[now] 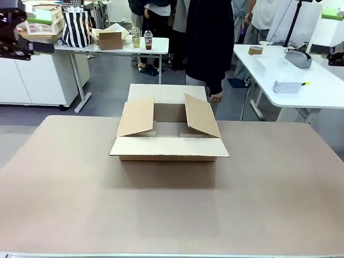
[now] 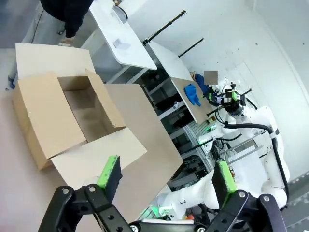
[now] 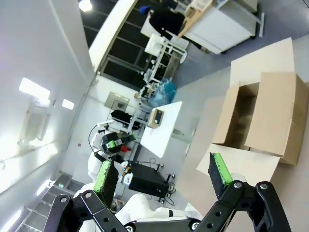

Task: Pack the gift set into the box.
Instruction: Place both hands on the side flaps of the Package Box and spread them outward.

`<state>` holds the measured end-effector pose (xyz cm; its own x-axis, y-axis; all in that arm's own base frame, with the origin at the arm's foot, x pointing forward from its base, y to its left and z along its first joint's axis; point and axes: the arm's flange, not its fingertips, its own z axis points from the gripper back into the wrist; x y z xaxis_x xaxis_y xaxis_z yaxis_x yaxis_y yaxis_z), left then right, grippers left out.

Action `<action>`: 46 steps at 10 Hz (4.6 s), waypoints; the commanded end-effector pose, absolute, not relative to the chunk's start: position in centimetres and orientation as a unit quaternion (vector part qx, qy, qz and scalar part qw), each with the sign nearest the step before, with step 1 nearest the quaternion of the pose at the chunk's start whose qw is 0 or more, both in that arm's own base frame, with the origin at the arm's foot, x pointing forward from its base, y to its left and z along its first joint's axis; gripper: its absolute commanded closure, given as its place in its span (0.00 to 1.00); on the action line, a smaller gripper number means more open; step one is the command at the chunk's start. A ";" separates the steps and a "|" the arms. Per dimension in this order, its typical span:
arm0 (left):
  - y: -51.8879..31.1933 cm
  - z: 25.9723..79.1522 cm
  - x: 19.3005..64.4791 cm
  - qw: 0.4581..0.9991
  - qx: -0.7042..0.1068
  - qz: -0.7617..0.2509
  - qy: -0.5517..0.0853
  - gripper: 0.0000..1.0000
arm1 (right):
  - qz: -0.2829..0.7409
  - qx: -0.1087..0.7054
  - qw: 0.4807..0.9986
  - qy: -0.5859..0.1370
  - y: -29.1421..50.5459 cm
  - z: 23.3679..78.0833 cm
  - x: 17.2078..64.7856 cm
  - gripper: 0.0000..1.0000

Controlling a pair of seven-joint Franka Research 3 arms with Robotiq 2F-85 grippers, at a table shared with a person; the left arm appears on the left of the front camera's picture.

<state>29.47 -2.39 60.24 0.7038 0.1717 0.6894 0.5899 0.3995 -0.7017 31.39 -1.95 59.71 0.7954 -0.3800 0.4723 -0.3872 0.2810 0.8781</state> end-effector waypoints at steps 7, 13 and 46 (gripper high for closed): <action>-7.6 64.3 30.9 0.843 -0.400 -0.166 -0.321 0.00 | 0.009 0.599 0.725 -0.339 -2.3 59.8 31.7 0.00; -23.7 58.9 41.7 0.951 -0.062 -0.072 -0.295 0.00 | 0.009 0.599 0.725 -0.339 -2.3 59.8 31.7 0.00; -34.8 44.3 57.2 0.965 0.258 0.029 -0.042 0.00 | 0.009 0.599 0.725 -0.339 -2.3 59.8 31.7 0.00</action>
<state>57.99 -35.32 43.75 0.9961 0.0378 0.0799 -0.0700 0.8893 0.4519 31.30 -2.60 59.77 0.7885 -0.3870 0.4781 -0.3866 0.2927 0.8745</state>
